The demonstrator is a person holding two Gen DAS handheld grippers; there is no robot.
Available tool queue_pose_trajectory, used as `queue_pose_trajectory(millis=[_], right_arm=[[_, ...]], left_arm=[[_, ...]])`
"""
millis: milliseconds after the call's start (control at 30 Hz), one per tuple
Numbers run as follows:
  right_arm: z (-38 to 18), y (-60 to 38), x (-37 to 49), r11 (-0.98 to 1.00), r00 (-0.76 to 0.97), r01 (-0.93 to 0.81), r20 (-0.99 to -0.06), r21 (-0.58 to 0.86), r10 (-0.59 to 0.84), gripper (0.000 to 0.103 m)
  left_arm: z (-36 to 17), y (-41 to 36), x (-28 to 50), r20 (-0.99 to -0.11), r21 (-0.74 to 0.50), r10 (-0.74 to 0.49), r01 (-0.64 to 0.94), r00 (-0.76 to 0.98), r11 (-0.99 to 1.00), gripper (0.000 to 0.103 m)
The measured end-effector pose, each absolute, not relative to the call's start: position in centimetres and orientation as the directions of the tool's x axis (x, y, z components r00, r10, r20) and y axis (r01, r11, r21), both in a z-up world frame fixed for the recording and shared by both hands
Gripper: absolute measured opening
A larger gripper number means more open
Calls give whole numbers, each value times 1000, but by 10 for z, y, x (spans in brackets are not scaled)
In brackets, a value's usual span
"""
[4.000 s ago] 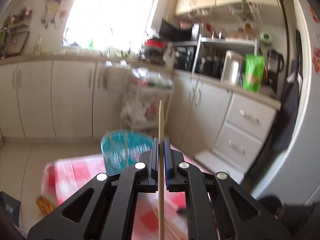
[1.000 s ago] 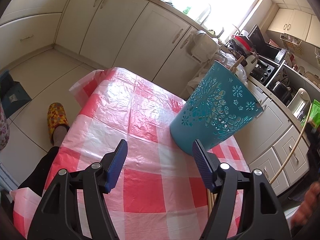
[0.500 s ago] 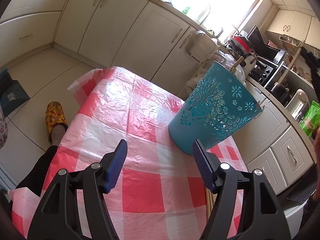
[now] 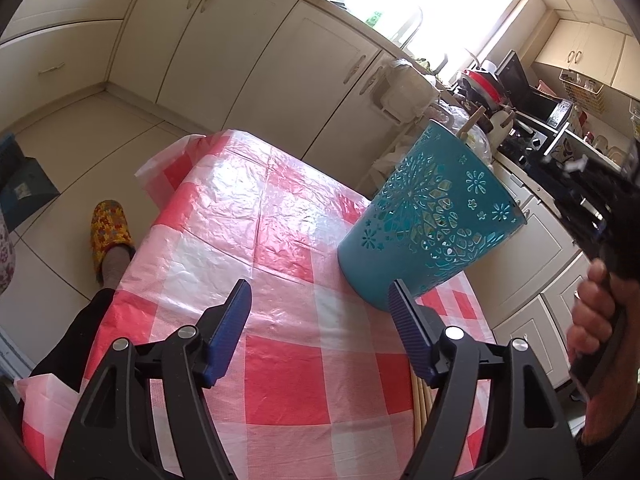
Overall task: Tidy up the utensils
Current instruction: 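Bring both open grippers back to the sticks on the cloth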
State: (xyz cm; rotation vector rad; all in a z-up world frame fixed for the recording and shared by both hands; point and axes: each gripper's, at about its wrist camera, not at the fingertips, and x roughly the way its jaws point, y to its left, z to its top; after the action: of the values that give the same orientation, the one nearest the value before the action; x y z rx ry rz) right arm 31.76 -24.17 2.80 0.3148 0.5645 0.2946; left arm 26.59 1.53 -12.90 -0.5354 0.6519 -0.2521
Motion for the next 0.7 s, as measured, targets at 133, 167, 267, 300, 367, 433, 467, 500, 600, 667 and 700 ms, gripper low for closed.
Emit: queue_pose_trajectory(millis=[133, 167, 267, 300, 367, 433, 467, 500, 600, 667, 700], right_arm=[[4, -247, 277, 920, 789, -162, -513, 356, 337, 28], [-6, -247, 267, 925, 777, -153, -537, 347, 329, 28], [-34, -246, 244, 934, 735, -128, -601, 334, 316, 28], [-46, -246, 236, 935, 718, -116, -623, 334, 311, 30], [-65, -246, 223, 941, 697, -95, -653, 326, 296, 31], [-83, -245, 213, 946, 676, -75, -682, 315, 280, 31], [-92, -245, 210, 946, 663, -64, -695, 318, 279, 31], [-98, -244, 209, 946, 654, -56, -705, 319, 276, 31], [-108, -241, 205, 954, 643, -52, -721, 296, 259, 31], [-111, -238, 204, 958, 643, -62, -723, 278, 252, 31], [-113, -236, 203, 961, 642, -69, -726, 268, 248, 31]], left_arm=[[-129, 16, 266, -514, -540, -375, 48, 772, 840, 68], [-129, 15, 266, -517, -539, -372, 45, 771, 841, 69], [-129, 15, 267, -527, -531, -361, 33, 770, 847, 70], [-129, 15, 267, -529, -528, -357, 31, 770, 849, 71], [-129, 14, 268, -535, -519, -348, 25, 770, 854, 72], [-128, 13, 268, -543, -509, -336, 17, 769, 861, 73], [-128, 12, 269, -548, -503, -330, 12, 769, 864, 74], [-128, 11, 269, -553, -498, -324, 7, 768, 867, 75], [-127, 8, 269, -567, -477, -304, -4, 766, 879, 78], [-126, 6, 270, -573, -466, -296, -7, 764, 885, 79], [-126, 5, 270, -576, -463, -293, -9, 764, 886, 79]])
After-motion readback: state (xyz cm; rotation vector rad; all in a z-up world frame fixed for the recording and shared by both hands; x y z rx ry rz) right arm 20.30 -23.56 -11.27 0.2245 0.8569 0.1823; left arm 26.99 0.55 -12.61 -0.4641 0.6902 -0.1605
